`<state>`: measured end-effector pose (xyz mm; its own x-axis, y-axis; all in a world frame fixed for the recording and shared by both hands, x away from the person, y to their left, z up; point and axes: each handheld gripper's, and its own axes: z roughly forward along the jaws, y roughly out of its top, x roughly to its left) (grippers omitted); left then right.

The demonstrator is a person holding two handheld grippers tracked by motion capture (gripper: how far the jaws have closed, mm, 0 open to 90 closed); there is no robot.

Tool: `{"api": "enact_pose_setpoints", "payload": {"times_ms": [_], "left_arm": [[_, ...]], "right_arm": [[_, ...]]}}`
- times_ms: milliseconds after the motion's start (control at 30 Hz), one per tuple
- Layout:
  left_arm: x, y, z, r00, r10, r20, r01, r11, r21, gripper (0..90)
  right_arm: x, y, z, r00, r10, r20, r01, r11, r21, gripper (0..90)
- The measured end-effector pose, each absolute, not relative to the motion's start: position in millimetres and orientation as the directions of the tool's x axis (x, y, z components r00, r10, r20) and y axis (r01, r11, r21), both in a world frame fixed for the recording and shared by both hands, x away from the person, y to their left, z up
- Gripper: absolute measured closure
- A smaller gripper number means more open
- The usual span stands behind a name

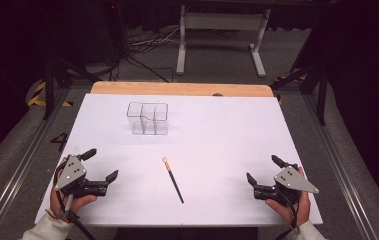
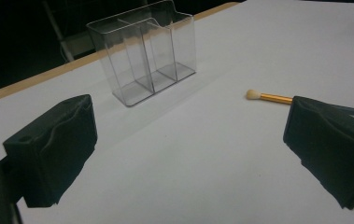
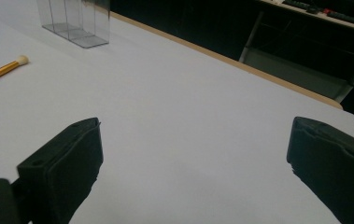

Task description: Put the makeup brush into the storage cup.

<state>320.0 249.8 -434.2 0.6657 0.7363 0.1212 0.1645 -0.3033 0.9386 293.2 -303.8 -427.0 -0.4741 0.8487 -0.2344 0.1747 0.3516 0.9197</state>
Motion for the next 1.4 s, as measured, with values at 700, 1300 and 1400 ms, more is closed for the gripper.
{"api": "enact_pose_setpoints", "payload": {"times_ms": [700,1300,1400], "left_arm": [[319.8,245.7,-437.9,0.665,0.741,0.097,0.206,-0.306,0.93,4.2],[322.7,237.1,-443.8,0.644,0.761,0.076,0.262,-0.313,0.913,4.9],[323.1,238.2,-444.1,0.643,0.762,0.071,0.265,-0.309,0.914,4.9]], "right_arm": [[309.0,-285.3,-428.0,-0.528,0.827,-0.195,0.261,0.377,0.889,12.2],[359.0,-190.6,-390.5,-0.668,0.741,-0.069,0.464,0.488,0.739,15.1],[370.9,-165.7,-387.1,-0.695,0.717,-0.053,0.492,0.528,0.692,15.7]]}}
